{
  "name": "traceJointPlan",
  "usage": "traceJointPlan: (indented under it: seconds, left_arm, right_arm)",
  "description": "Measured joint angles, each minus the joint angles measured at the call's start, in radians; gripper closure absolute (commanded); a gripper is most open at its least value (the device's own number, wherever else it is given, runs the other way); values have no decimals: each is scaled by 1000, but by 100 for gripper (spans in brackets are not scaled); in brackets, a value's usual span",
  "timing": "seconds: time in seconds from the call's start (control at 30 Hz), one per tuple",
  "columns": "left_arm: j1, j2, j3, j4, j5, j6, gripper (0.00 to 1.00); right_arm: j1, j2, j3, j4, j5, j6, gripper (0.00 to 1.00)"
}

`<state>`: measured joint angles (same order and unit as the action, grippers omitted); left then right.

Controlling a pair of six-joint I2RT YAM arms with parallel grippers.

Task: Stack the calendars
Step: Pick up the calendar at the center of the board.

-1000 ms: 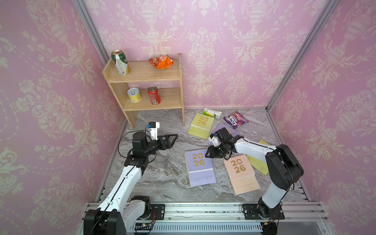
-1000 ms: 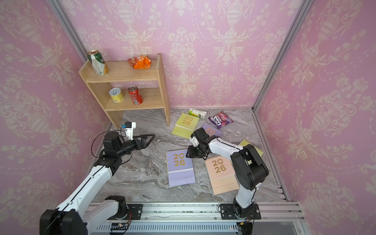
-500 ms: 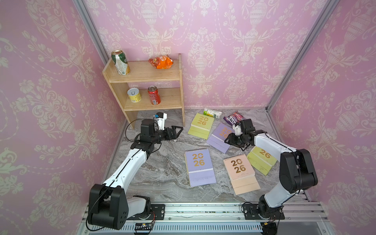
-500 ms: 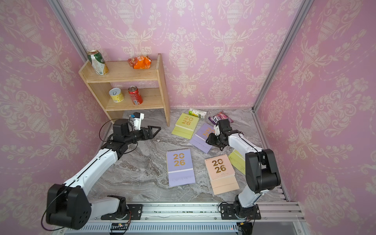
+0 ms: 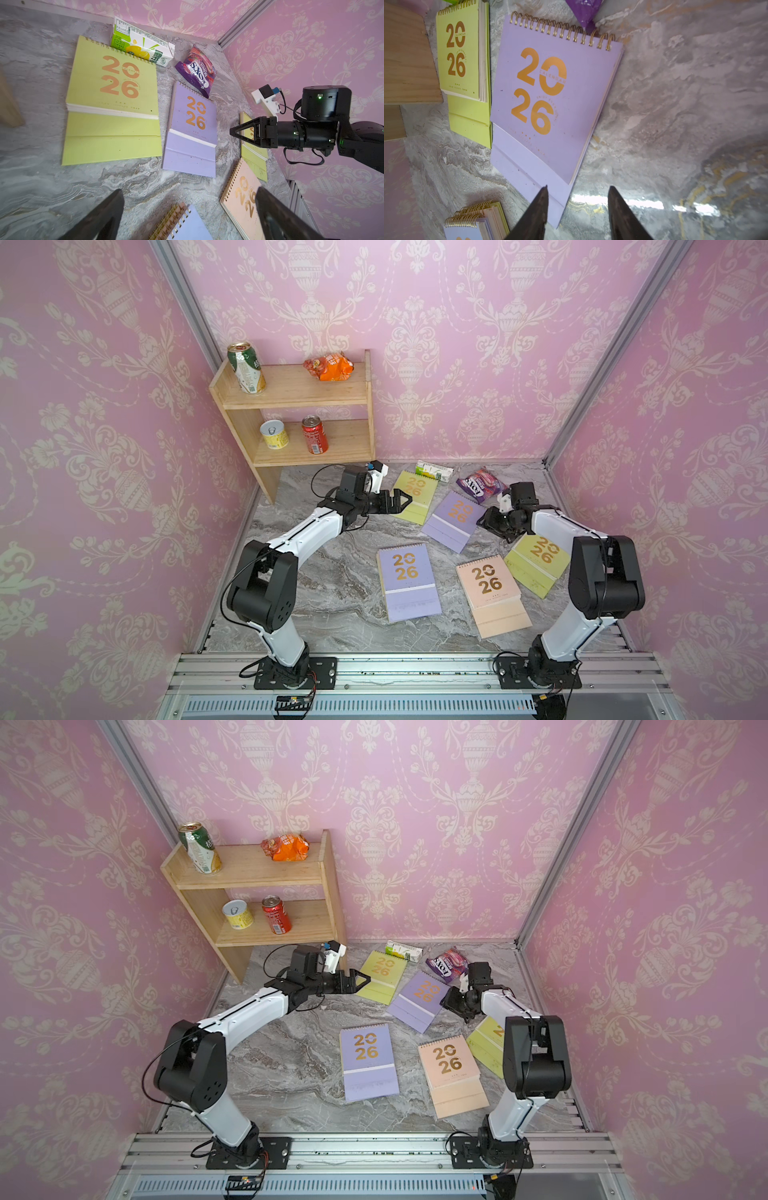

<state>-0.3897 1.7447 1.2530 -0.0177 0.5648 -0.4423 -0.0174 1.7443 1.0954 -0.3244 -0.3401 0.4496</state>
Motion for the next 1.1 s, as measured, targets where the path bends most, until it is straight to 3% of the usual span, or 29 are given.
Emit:
traceJointPlan:
  seconds: [0.6, 1.1]
  left_arm:
    - [-139, 400, 337, -34, -3, -31, 2]
    - [-180, 589, 548, -187, -79, -29, 2]
  right_arm:
    - [-23, 122, 45, 65, -12, 26, 53]
    - [-23, 151, 93, 88, -38, 45, 53]
